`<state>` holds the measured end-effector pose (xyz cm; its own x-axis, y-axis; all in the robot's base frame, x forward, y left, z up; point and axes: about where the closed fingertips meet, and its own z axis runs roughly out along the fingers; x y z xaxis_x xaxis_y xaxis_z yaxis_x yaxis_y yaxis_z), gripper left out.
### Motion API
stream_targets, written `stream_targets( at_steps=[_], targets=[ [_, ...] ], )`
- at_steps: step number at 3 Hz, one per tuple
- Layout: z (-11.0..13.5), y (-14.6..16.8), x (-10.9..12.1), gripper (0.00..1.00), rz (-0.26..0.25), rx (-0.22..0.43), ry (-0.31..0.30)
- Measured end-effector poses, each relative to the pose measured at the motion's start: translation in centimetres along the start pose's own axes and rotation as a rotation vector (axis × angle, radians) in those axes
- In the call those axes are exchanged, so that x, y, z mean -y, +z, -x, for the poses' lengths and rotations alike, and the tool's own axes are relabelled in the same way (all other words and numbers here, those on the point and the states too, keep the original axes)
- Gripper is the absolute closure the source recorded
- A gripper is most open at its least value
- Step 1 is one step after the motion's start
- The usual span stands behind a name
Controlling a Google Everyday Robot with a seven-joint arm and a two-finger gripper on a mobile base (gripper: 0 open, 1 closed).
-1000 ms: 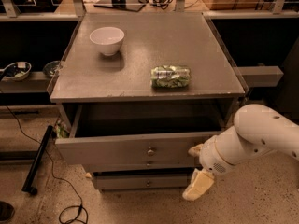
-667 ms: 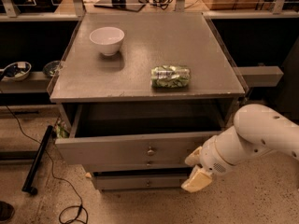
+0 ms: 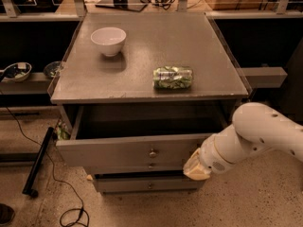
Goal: Close top drawer
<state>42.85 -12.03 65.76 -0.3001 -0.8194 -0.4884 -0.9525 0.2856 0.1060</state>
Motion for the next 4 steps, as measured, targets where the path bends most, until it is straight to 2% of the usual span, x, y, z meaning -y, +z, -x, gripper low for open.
stream_targets(
  at_steps=[1, 3, 4],
  targets=[
    [1.9, 0.6, 2.3, 1.00, -0.036, 0.014, -0.027],
    [5.1, 2.1, 5.1, 1.00, -0.101, 0.060, -0.089],
    [5.3, 2.2, 5.3, 0.86, -0.105, 0.063, -0.093]
  ],
)
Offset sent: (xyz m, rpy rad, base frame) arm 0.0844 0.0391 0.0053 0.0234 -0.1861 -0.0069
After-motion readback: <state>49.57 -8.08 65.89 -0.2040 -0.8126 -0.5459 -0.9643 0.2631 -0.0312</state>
